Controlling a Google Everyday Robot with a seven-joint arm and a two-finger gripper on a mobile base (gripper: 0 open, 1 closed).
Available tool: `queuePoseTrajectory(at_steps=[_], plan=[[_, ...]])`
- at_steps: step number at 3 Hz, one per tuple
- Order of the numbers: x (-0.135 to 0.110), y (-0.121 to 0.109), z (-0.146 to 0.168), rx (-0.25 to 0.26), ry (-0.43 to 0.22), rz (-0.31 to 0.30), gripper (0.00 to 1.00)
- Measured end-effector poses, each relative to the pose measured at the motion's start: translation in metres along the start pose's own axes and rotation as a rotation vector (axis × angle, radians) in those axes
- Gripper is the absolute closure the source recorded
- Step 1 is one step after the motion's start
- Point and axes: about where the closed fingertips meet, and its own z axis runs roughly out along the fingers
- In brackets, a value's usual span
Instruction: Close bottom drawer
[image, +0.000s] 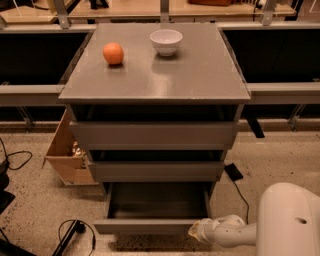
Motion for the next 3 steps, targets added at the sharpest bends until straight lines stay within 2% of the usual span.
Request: queuePoseTrajectory(at_steps=[1, 3], plan=[[-0.018, -0.02, 0.017, 0.014, 0.001, -0.043, 1.0], [-0.06, -0.096, 0.024, 0.071, 0.062, -0.154, 1.0]])
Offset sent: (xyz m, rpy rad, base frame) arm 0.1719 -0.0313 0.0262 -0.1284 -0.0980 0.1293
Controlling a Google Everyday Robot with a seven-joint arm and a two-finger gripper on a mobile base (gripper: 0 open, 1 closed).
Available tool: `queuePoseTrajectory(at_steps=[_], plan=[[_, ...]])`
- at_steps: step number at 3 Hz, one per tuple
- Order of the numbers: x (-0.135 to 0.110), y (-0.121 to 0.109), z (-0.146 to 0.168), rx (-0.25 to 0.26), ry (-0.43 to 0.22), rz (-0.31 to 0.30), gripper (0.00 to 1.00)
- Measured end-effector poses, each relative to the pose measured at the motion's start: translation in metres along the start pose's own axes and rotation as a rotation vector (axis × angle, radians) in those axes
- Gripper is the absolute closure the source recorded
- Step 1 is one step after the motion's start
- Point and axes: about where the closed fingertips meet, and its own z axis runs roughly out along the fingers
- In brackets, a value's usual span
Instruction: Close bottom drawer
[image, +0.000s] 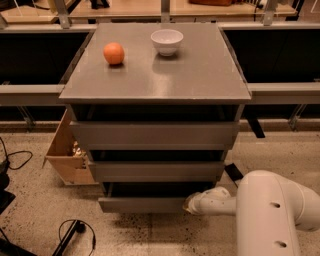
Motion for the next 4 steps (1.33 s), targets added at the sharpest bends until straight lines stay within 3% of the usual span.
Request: queuePoseTrajectory(at_steps=[1, 2, 4], plan=[[-0.0022, -0.0135, 0.002, 0.006, 0.009, -0.008, 1.0], [-0.0022, -0.0135, 0.0021, 0.006, 0.009, -0.008, 0.84], [-0.0022, -0.0134, 0.0021, 0.006, 0.009, -0.008, 0.37]])
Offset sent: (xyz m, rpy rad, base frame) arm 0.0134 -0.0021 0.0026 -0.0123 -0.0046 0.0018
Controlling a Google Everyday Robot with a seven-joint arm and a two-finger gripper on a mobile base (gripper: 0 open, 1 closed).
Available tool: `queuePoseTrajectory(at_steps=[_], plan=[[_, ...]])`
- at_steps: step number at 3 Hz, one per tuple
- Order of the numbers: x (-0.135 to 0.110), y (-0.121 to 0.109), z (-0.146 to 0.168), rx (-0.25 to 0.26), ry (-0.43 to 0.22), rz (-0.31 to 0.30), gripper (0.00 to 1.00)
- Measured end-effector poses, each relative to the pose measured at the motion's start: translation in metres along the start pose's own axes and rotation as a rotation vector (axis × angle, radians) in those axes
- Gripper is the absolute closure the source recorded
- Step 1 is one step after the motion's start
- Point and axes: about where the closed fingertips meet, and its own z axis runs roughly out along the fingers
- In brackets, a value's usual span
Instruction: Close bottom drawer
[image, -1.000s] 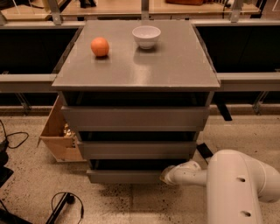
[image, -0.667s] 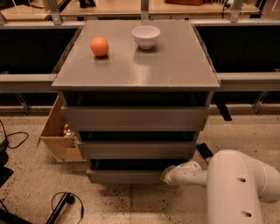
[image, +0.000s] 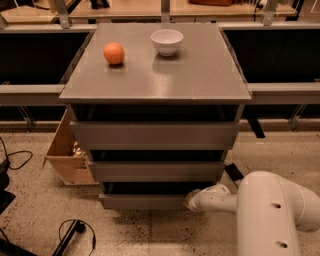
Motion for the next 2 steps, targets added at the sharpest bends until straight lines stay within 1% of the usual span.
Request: queuePoseTrajectory(at_steps=[1, 2], plan=[[0.0, 0.0, 0.0, 0.0, 0.0, 0.0, 0.14], [0.0, 0.0001, 0.0001, 0.0, 0.0, 0.0, 0.0]])
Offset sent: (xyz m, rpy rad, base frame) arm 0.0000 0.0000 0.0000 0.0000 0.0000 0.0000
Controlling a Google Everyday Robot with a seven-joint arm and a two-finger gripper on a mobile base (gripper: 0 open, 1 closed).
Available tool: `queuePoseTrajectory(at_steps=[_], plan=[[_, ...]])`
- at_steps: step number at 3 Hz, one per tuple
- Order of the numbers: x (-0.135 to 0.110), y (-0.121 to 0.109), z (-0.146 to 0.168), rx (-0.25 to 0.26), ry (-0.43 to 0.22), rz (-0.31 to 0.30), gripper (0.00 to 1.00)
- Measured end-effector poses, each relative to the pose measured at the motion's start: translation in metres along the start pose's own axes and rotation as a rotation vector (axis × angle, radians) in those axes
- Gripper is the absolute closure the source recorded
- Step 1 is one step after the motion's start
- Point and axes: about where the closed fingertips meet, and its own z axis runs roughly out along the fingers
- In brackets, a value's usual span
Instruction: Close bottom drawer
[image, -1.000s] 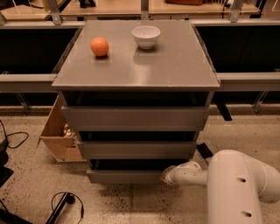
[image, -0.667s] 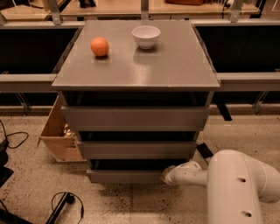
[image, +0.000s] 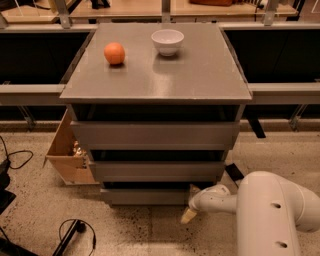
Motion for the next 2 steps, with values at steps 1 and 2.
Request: queuePoseTrajectory(at_steps=[1, 2], plan=[[0.0, 0.0, 0.0, 0.0, 0.0, 0.0, 0.0], [-0.0001, 0.0002, 0.0, 0.0, 0.0, 0.0, 0.24]])
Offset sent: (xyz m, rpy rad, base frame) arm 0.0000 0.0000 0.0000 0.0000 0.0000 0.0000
